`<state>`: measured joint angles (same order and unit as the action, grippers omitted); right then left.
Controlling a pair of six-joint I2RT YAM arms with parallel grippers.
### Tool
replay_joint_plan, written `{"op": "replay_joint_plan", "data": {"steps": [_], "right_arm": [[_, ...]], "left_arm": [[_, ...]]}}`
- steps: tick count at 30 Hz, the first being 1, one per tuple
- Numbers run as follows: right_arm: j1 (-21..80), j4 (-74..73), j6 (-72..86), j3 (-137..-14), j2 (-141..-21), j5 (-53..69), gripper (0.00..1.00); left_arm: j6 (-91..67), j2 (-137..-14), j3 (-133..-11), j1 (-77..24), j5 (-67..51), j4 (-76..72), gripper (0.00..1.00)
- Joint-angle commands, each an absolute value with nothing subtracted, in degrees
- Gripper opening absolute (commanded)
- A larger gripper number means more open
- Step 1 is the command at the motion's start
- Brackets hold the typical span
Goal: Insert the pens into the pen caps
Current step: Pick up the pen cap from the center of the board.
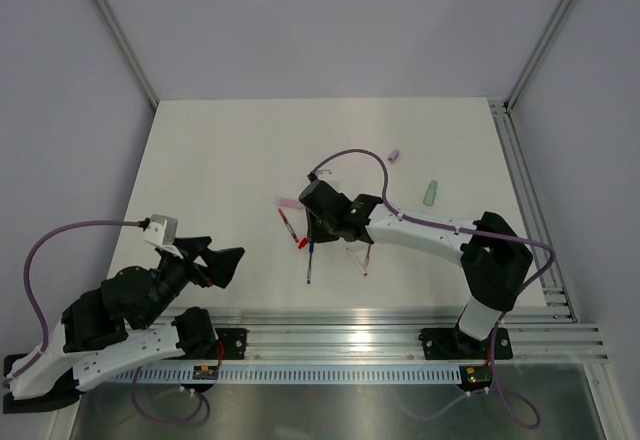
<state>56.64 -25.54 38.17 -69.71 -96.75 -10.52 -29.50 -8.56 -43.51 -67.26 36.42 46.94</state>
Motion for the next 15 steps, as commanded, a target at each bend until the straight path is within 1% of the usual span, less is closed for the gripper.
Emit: {"op": "replay_joint_plan", "data": {"steps": [1, 7, 11, 15], "right_arm": [[57.21, -27.34, 39.90, -75.84, -100.01, -13.89, 0.32], [58.27, -28.74, 41.83, -82.34, -106.43, -13.01, 0.32], [58.27, -29.79, 44.99, -83.23, -108.98, -13.89, 0.29], [58.27, -31.19, 46.93, -84.19, -111.35, -14.68, 0.29]], "left_arm": [[-28.21, -6.95, -43.42, -67.32, 36.92, 45.09, 0.99], [-27.60, -6.68, -43.33, -67.41, 35.68, 44.83, 0.99], [-27.34, -4.84, -43.33, -67.24, 35.33, 44.65, 0.99], [-26.90, -2.90, -43.15, -67.32, 34.63, 44.03, 0.99]]}}
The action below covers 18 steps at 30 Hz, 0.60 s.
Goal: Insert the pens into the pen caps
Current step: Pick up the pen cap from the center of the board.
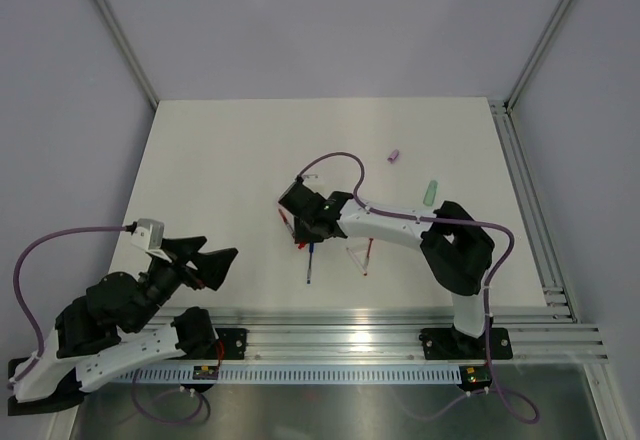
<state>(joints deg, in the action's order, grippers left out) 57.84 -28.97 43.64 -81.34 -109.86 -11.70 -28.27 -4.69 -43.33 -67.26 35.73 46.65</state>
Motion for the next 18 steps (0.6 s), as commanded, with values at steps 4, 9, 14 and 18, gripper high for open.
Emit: {"op": "replay_joint_plan", "data": {"steps": [4, 9, 14, 18], "right_arm": [[58.36, -30.85, 48.43, -84.20, -112.59, -13.98, 0.33], [58.27, -31.20, 50.01, -84.46, -113.90, -14.41, 0.33], [58.27, -31.38, 50.54, -85.69, -115.92, -14.41, 0.35], [58.27, -32.34, 50.80, -86.75, -116.72, -15.91, 0.35]], "left_arm": [[-26.46, -2.20, -43.07, -67.32, 33.84, 43.77, 0.99], [-26.02, -2.02, -43.07, -67.15, 32.96, 43.51, 0.99], [-25.75, -1.58, -43.07, -66.89, 32.26, 43.24, 0.99], [-25.66, -1.06, -42.98, -66.80, 31.99, 43.15, 0.99]]}}
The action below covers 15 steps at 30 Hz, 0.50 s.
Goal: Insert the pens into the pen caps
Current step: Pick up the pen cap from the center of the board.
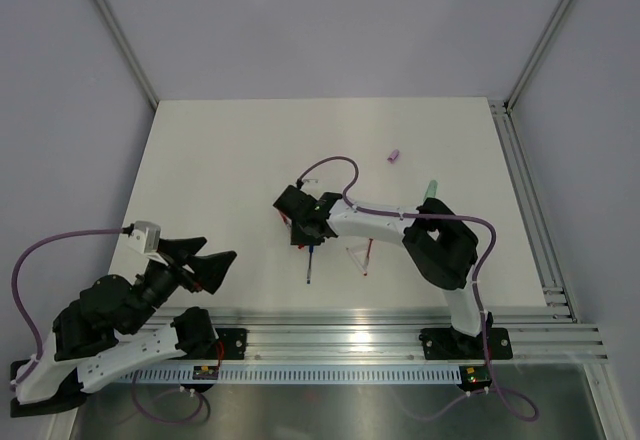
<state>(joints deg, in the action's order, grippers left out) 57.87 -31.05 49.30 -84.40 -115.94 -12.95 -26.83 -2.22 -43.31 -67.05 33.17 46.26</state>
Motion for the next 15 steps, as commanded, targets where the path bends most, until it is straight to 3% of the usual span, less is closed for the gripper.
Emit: {"op": "replay_joint_plan", "data": {"steps": [1, 15], "right_arm": [[58.01, -32.26, 50.89, -86.75, -116.72, -16.00, 0.35], [57.22, -33.58, 51.15, -88.24, -118.65, -18.46, 0.34]], "left_arm": [[-25.75, -1.05, -42.98, -66.80, 31.91, 43.15, 0.99], [-25.49, -1.05, -42.89, -66.80, 31.64, 42.98, 0.99]]}}
